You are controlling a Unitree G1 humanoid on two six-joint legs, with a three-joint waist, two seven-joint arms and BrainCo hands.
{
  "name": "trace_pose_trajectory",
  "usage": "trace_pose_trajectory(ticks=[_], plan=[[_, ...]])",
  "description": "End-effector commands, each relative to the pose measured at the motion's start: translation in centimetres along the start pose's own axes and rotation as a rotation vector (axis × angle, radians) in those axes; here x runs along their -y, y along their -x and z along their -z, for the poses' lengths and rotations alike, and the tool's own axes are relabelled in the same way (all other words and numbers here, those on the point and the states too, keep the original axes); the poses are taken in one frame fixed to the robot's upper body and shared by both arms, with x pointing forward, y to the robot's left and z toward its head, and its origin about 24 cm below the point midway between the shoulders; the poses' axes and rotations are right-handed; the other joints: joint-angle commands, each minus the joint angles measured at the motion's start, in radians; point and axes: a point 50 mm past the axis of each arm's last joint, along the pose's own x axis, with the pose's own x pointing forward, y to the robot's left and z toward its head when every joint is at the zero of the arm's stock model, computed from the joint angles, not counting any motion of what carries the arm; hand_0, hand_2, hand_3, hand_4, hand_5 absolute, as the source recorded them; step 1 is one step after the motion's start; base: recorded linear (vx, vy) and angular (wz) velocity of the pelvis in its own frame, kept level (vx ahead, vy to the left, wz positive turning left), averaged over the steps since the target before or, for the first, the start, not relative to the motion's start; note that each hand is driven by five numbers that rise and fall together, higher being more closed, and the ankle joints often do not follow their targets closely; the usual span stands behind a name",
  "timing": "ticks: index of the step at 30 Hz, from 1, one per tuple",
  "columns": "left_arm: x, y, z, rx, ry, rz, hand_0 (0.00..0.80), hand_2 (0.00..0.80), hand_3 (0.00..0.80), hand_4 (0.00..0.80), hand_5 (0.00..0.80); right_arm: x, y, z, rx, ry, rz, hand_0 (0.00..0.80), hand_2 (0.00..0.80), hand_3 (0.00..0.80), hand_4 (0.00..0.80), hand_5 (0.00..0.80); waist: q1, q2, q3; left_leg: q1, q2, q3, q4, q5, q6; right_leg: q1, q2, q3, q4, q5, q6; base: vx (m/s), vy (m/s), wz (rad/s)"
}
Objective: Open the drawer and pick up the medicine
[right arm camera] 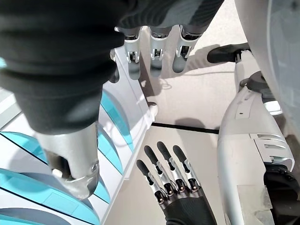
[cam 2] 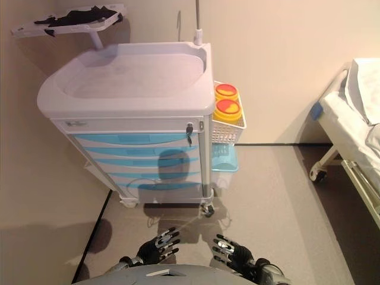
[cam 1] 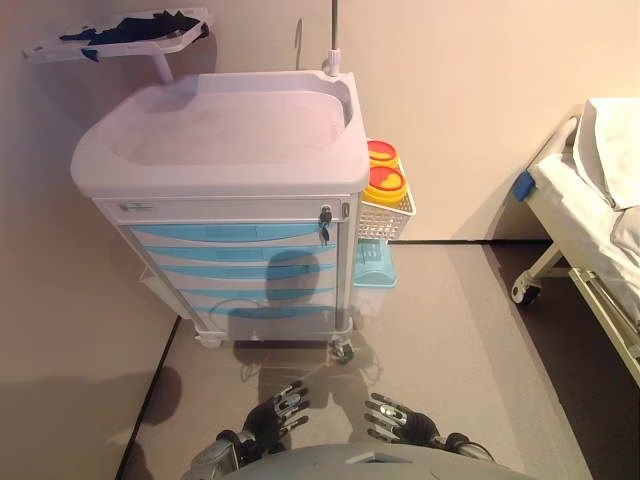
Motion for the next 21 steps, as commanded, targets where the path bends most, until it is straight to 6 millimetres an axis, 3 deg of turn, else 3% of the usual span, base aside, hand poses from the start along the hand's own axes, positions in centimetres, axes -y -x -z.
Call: trace_pose_trajectory(ticks=[1, 8, 15, 21], plan=[[0.5, -1.5, -3.1, 0.050, -0.055, 0.051, 0.000, 0.000, 0.000, 0.000, 0.000, -1.5, -1.4, -0.8, 0.019, -0.014, -0.080, 0.000, 0.000, 0.000, 0.000, 0.000, 0.008, -0.042, 0.039, 0.048, -0.062, 0.030, 0.006, -0.091, 0.061, -0.012, -0.028, -0.024, 0.025, 0.027, 0.001, 0.000, 0.000, 0.00], [0.5, -1.4, -3.2, 0.058, -0.018, 0.072, 0.000, 0.000, 0.000, 0.000, 0.000, -1.6, -1.5, -0.9, 0.017, -0.015, -0.082, 0.000, 0.000, 0.000, 0.000, 0.000, 0.010, -0.040, 0.038, 0.047, -0.061, 0.030, 0.006, -0.089, 0.061, -0.011, -0.030, -0.026, 0.027, 0.028, 0.001, 0.000, 0.000, 0.00], [0.5, -1.3, -5.0, 0.206, -0.057, 0.038, 0.000, 0.000, 0.000, 0.000, 0.000, -1.6, -1.4, -1.0, 0.031, -0.022, -0.084, 0.000, 0.000, 0.000, 0.000, 0.000, 0.016, -0.041, 0.041, 0.046, -0.062, 0.022, 0.006, -0.089, 0.059, -0.010, -0.032, -0.031, 0.027, 0.025, 0.000, 0.000, 0.000, 0.00], [0.8, -1.4, -4.6, 0.184, -0.022, 0.066, 0.000, 0.000, 0.000, 0.000, 0.000, -1.7, -1.5, -1.2, 0.048, -0.031, -0.086, 0.000, 0.000, 0.000, 0.000, 0.000, 0.019, -0.043, 0.046, 0.047, -0.064, 0.020, 0.006, -0.088, 0.061, -0.009, -0.032, -0.034, 0.032, 0.025, -0.003, 0.000, 0.000, 0.00]])
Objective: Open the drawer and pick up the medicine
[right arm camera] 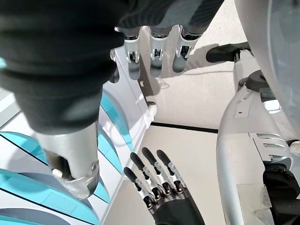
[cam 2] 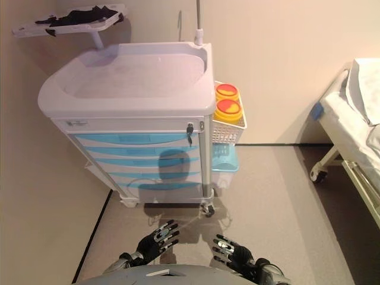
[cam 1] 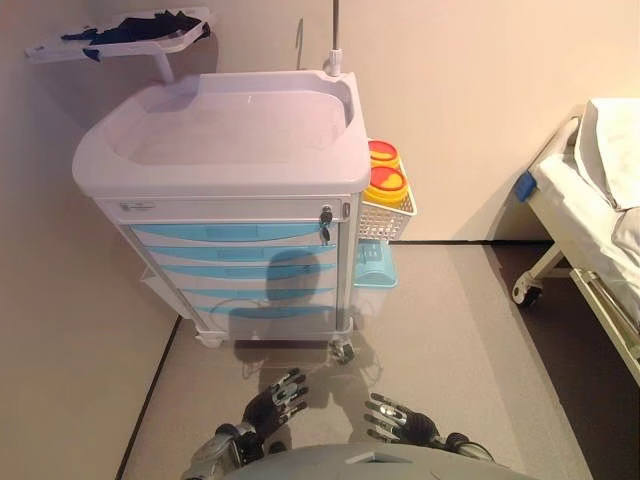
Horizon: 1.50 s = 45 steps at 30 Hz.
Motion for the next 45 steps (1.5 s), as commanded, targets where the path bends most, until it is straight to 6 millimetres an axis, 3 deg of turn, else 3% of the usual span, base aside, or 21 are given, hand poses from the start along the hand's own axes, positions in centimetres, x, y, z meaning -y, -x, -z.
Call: trace_pose_trajectory(ticks=[1, 6, 15, 21, 26, 34, 45], plan=[[0.6, -1.5, -3.0, 0.078, -0.022, 0.079, 0.000, 0.000, 0.000, 0.000, 0.000, -1.7, -1.5, -1.2, 0.056, -0.028, -0.088, 0.000, 0.000, 0.000, 0.000, 0.000, 0.016, -0.044, 0.046, 0.047, -0.064, 0.022, 0.006, -0.088, 0.062, -0.010, -0.032, -0.032, 0.032, 0.025, -0.003, 0.000, 0.000, 0.00], [0.7, -1.4, -2.6, 0.096, 0.097, 0.104, 0.000, 0.000, 0.000, 0.000, 0.000, -1.9, -1.5, -1.2, 0.067, -0.038, -0.100, 0.000, 0.000, 0.000, 0.000, 0.000, 0.013, -0.044, 0.043, 0.049, -0.065, 0.022, 0.006, -0.091, 0.063, -0.009, -0.033, -0.028, 0.031, 0.024, -0.002, 0.000, 0.000, 0.00], [2.0, -0.6, -1.0, 0.203, 0.624, 0.352, 0.000, 0.000, 0.000, 0.000, 0.000, -1.5, -1.2, -1.1, 0.081, -0.065, -0.094, 0.000, 0.000, 0.000, 0.000, 0.000, 0.022, -0.054, 0.061, 0.045, -0.065, 0.022, 0.006, -0.094, 0.065, -0.014, -0.039, -0.035, 0.037, 0.027, -0.005, 0.032, 0.003, 0.00], [1.1, -0.2, 0.5, 0.236, 0.840, 0.201, 0.000, 0.000, 0.000, 0.000, 0.000, -1.5, -1.1, 0.0, 0.090, -0.120, -0.082, 0.000, 0.000, 0.000, 0.000, 0.000, 0.022, -0.072, 0.079, 0.040, -0.058, 0.019, 0.019, -0.100, 0.069, -0.025, -0.048, -0.027, 0.070, 0.013, -0.005, 0.098, 0.011, 0.01], [0.6, -0.1, 0.3, 0.332, 0.976, 0.156, 0.000, 0.000, 0.000, 0.000, 0.000, -1.5, -1.0, 0.2, 0.111, -0.140, -0.081, 0.000, 0.000, 0.000, 0.000, 0.000, 0.022, -0.087, 0.123, -0.002, -0.059, 0.009, 0.089, -0.123, 0.078, -0.066, -0.057, -0.005, 0.136, -0.010, -0.012, 0.069, 0.048, -0.01], [0.9, -2.3, -5.9, 0.549, 1.013, 0.276, 0.000, 0.000, 0.000, 0.000, 0.000, -3.1, -2.0, -3.1, 0.254, -0.081, -0.154, 0.000, 0.000, 0.000, 0.000, 0.000, 0.007, -0.129, 0.294, -0.256, -0.063, -0.003, 0.305, -0.157, 0.096, -0.327, -0.054, 0.040, 0.318, -0.028, -0.025, -0.161, 0.025, -0.03], [1.6, -3.1, -14.7, 0.839, 0.986, 0.415, 0.000, 0.000, 0.000, 0.000, 0.000, -4.2, -1.8, -6.6, 0.313, 0.016, -0.207, 0.000, 0.000, 0.000, 0.000, 0.000, -0.043, -0.156, 0.378, -0.531, -0.068, 0.001, 0.533, -0.202, 0.104, -0.602, -0.031, 0.089, 0.502, -0.048, -0.031, -0.039, 0.068, -0.03]])
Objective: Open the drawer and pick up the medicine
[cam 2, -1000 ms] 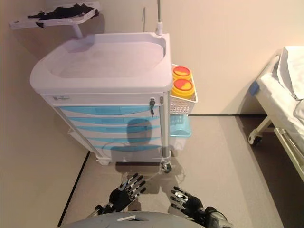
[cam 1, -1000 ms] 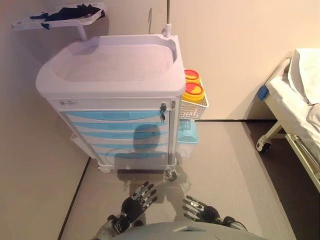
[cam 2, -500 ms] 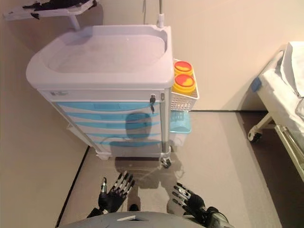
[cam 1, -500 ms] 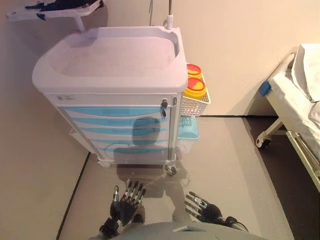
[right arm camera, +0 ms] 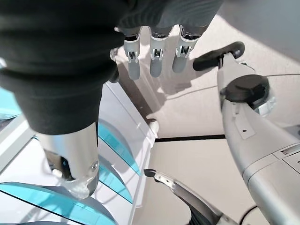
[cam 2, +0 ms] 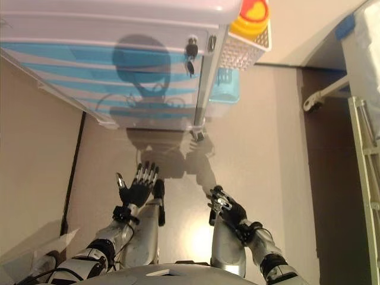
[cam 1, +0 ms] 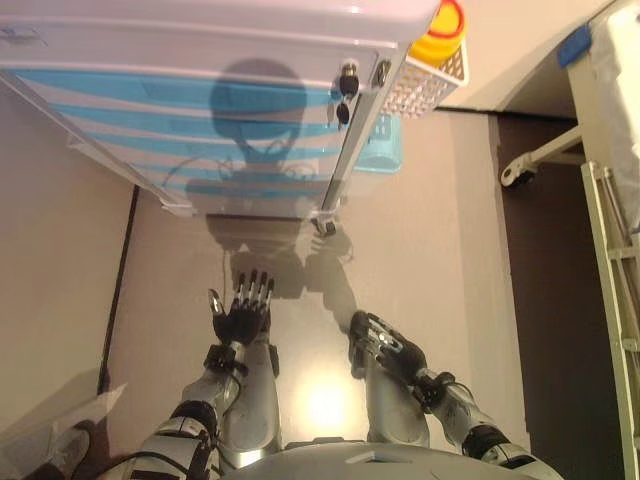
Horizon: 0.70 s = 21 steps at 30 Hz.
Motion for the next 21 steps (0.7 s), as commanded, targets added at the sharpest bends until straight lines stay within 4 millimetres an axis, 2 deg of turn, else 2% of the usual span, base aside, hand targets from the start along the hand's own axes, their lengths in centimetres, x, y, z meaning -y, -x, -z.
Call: trace_pose_trajectory(ticks=[1, 7, 14, 15, 16, 20, 21], plan=[[1.5, -1.5, 0.1, 0.082, 0.036, 0.081, 0.000, 0.000, 0.000, 0.000, 0.000, -0.1, 1.3, 2.4, -0.089, -0.031, 0.011, 0.000, 0.000, 0.000, 0.000, 0.000, -0.034, -0.019, -0.005, -0.044, -0.030, 0.009, 0.126, -0.110, 0.067, -0.073, 0.036, 0.006, 0.024, 0.065, -0.038, -0.016, 0.032, -0.03], [4.7, -4.3, -2.4, 0.188, 0.011, 0.201, 0.000, 0.000, 0.000, 0.000, 0.000, 0.0, 1.4, 1.3, -0.095, -0.010, -0.004, 0.000, 0.000, 0.000, 0.000, 0.000, -0.060, -0.035, 0.013, -0.124, -0.022, 0.017, 0.198, -0.133, 0.073, -0.143, 0.051, 0.024, 0.049, 0.074, -0.037, -0.005, 0.061, -0.06], [8.8, -6.6, -5.7, 0.275, -0.019, 0.317, 0.000, 0.000, 0.000, 0.000, 0.000, 0.1, 1.5, 0.5, -0.108, 0.037, -0.020, 0.000, 0.000, 0.000, 0.000, 0.000, -0.078, -0.042, 0.033, -0.200, -0.016, 0.026, 0.265, -0.158, 0.078, -0.208, 0.060, 0.038, 0.079, 0.081, -0.040, -0.015, 0.057, -0.06], [9.7, -7.0, -6.4, 0.291, -0.031, 0.338, 0.000, 0.000, 0.000, 0.000, 0.000, 0.1, 1.6, 0.4, -0.110, 0.040, -0.020, 0.000, 0.000, 0.000, 0.000, 0.000, -0.081, -0.044, 0.036, -0.208, -0.014, 0.027, 0.270, -0.160, 0.077, -0.214, 0.060, 0.040, 0.077, 0.084, -0.040, 0.082, 0.052, -0.08], [10.4, -7.3, -7.0, 0.305, -0.040, 0.354, 0.000, 0.000, 0.000, 0.000, 0.000, 0.2, 1.7, 0.4, -0.113, 0.045, -0.020, 0.000, 0.000, 0.000, 0.000, 0.000, -0.083, -0.040, 0.035, -0.203, -0.012, 0.019, 0.279, -0.192, 0.073, -0.211, 0.067, 0.048, 0.086, 0.058, -0.035, 0.076, 0.056, -0.07], [13.1, -8.1, -9.1, 0.352, -0.076, 0.422, 0.000, 0.000, 0.000, 0.000, 0.000, 0.3, 1.9, 0.0, -0.111, 0.059, -0.022, 0.000, 0.000, 0.000, 0.000, 0.000, -0.091, -0.040, 0.043, -0.221, -0.010, 0.022, 0.287, -0.195, 0.074, -0.230, 0.069, 0.053, 0.082, 0.064, -0.039, -0.003, 0.042, -0.04], [14.5, -8.4, -10.0, 0.371, -0.090, 0.451, 0.000, 0.000, 0.000, 0.000, 0.000, 0.5, 2.1, -0.1, -0.111, 0.063, -0.020, 0.000, 0.000, 0.000, 0.000, 0.000, -0.094, -0.040, 0.046, -0.228, -0.008, 0.022, 0.293, -0.198, 0.075, -0.233, 0.069, 0.056, 0.079, 0.065, -0.040, 0.000, 0.000, 0.00]])
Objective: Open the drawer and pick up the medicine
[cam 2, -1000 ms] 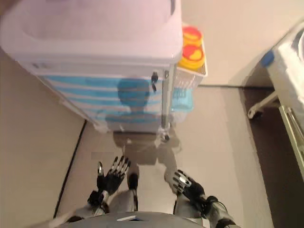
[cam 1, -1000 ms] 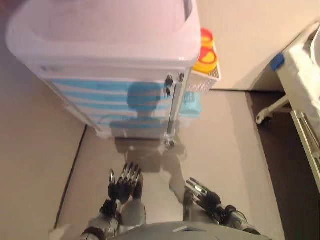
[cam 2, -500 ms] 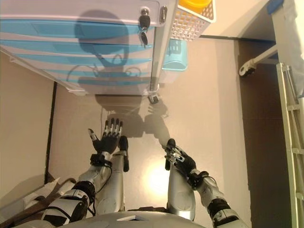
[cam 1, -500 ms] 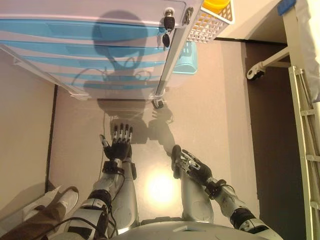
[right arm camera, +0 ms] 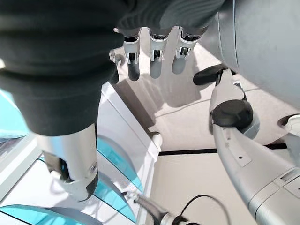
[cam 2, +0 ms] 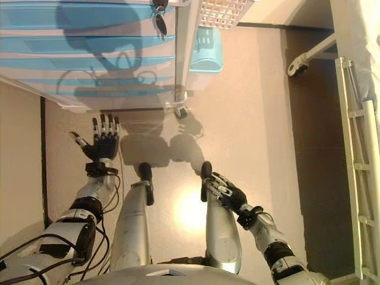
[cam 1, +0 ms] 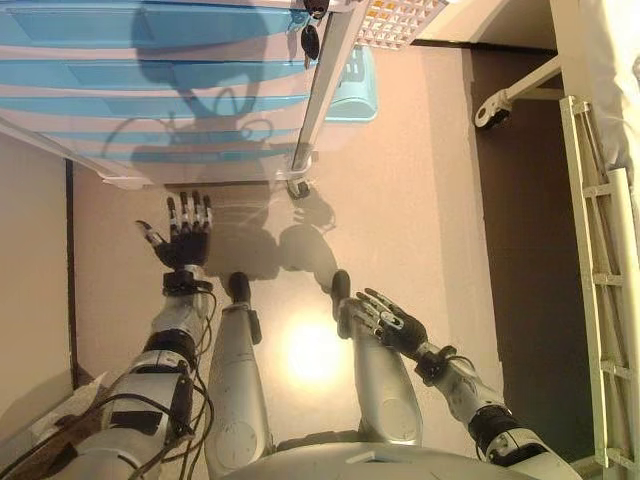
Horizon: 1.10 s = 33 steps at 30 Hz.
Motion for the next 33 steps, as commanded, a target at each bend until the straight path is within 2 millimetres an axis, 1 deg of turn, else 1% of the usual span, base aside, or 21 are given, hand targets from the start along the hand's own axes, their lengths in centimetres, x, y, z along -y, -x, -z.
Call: trace_pose_trajectory(ticks=[1, 3, 6, 14, 16, 22, 28, 29, 30, 31, 33], plan=[[2.9, -2.5, -1.9, 0.079, -0.001, 0.119, 0.000, 0.000, 0.000, 0.000, 0.000, 0.8, 2.9, 3.4, -0.136, -0.035, 0.045, 0.000, 0.000, 0.000, 0.000, 0.000, -0.014, 0.008, 0.017, -0.007, -0.032, 0.026, 0.084, -0.123, 0.072, -0.034, 0.040, 0.001, -0.046, 0.084, -0.038, -0.035, 0.031, 0.01], [4.4, -3.8, -2.7, 0.099, -0.028, 0.163, 0.000, 0.000, 0.000, 0.000, 0.000, 0.9, 3.0, 3.3, -0.133, -0.026, 0.043, 0.000, 0.000, 0.000, 0.000, 0.000, -0.018, 0.009, 0.021, -0.010, -0.030, 0.031, 0.082, -0.124, 0.072, -0.036, 0.039, 0.002, -0.054, 0.086, -0.040, -0.034, 0.025, -0.01], [6.2, -5.1, -3.5, 0.116, -0.059, 0.214, 0.000, 0.000, 0.000, 0.000, 0.000, 1.0, 3.0, 3.0, -0.122, -0.022, 0.044, 0.000, 0.000, 0.000, 0.000, 0.000, -0.019, 0.012, 0.030, -0.014, -0.027, 0.035, 0.085, -0.128, 0.072, -0.036, 0.036, -0.001, -0.059, 0.087, -0.042, -0.011, 0.006, 0.00], [10.0, -7.3, -5.2, 0.118, -0.157, 0.316, 0.000, 0.000, 0.000, 0.000, 0.000, 1.2, 3.5, 3.3, -0.116, -0.011, 0.046, 0.000, 0.000, 0.000, 0.000, 0.000, -0.016, 0.018, 0.049, -0.009, -0.027, 0.040, 0.083, -0.134, 0.074, -0.017, 0.027, -0.005, -0.082, 0.089, -0.047, 0.000, 0.000, 0.00], [11.1, -7.9, -5.3, 0.103, -0.190, 0.340, 0.000, 0.000, 0.000, 0.000, 0.000, 1.2, 3.5, 3.3, -0.112, -0.013, 0.052, 0.000, 0.000, 0.000, 0.000, 0.000, -0.014, 0.020, 0.054, -0.009, -0.028, 0.040, 0.085, -0.137, 0.075, -0.014, 0.024, -0.008, -0.082, 0.087, -0.049, 0.035, -0.001, 0.03], [15.7, -9.9, -5.5, 0.101, -0.234, 0.438, 0.000, 0.000, 0.000, 0.000, 0.000, 1.3, 4.0, 3.6, -0.110, -0.012, 0.062, 0.000, 0.000, 0.000, 0.000, 0.000, -0.015, 0.017, 0.057, -0.017, -0.031, 0.036, 0.082, -0.135, 0.078, -0.015, 0.022, -0.010, -0.097, 0.094, -0.052, 0.022, -0.004, 0.06], [19.2, -11.2, -5.7, 0.108, -0.275, 0.503, 0.000, 0.000, 0.000, 0.000, 0.000, 1.3, 4.2, 3.9, -0.113, -0.017, 0.062, 0.000, 0.000, 0.000, 0.000, 0.000, -0.019, 0.010, 0.058, -0.027, -0.031, 0.031, 0.080, -0.134, 0.081, -0.022, 0.027, -0.005, -0.113, 0.105, -0.053, 0.009, -0.011, 0.08], [19.7, -11.4, -5.8, 0.110, -0.284, 0.507, 0.000, 0.000, 0.000, 0.000, 0.000, 1.4, 4.2, 3.8, -0.113, -0.016, 0.062, 0.000, 0.000, 0.000, 0.000, 0.000, -0.023, 0.004, 0.058, -0.043, -0.031, 0.041, 0.073, -0.104, 0.085, -0.034, 0.023, -0.007, -0.126, 0.132, -0.059, -0.077, -0.012, 0.02], [20.3, -11.6, -5.8, 0.114, -0.285, 0.510, 0.000, 0.000, 0.000, 0.000, 0.000, 1.4, 4.3, 3.9, -0.114, -0.016, 0.060, 0.000, 0.000, 0.000, 0.000, 0.000, -0.024, 0.003, 0.058, -0.045, -0.030, 0.042, 0.076, -0.106, 0.085, -0.035, 0.025, -0.006, -0.126, 0.132, -0.059, 0.000, 0.000, 0.00], [20.7, -11.7, -5.9, 0.115, -0.287, 0.519, 0.000, 0.000, 0.000, 0.000, 0.000, 1.4, 4.3, 3.9, -0.114, -0.017, 0.058, 0.000, 0.000, 0.000, 0.000, 0.000, -0.022, 0.006, 0.058, -0.033, -0.027, 0.031, 0.078, -0.132, 0.081, -0.026, 0.030, -0.002, -0.121, 0.112, -0.052, 0.095, 0.008, -0.01], [21.6, -11.9, -5.9, 0.113, -0.301, 0.549, 0.000, 0.000, 0.000, 0.000, 0.000, 1.3, 4.3, 4.0, -0.112, -0.021, 0.053, 0.000, 0.000, 0.000, 0.000, 0.000, -0.022, 0.001, 0.058, -0.038, -0.024, 0.031, 0.078, -0.132, 0.081, -0.030, 0.031, -0.002, -0.124, 0.115, -0.051, 0.039, 0.000, 0.03]])
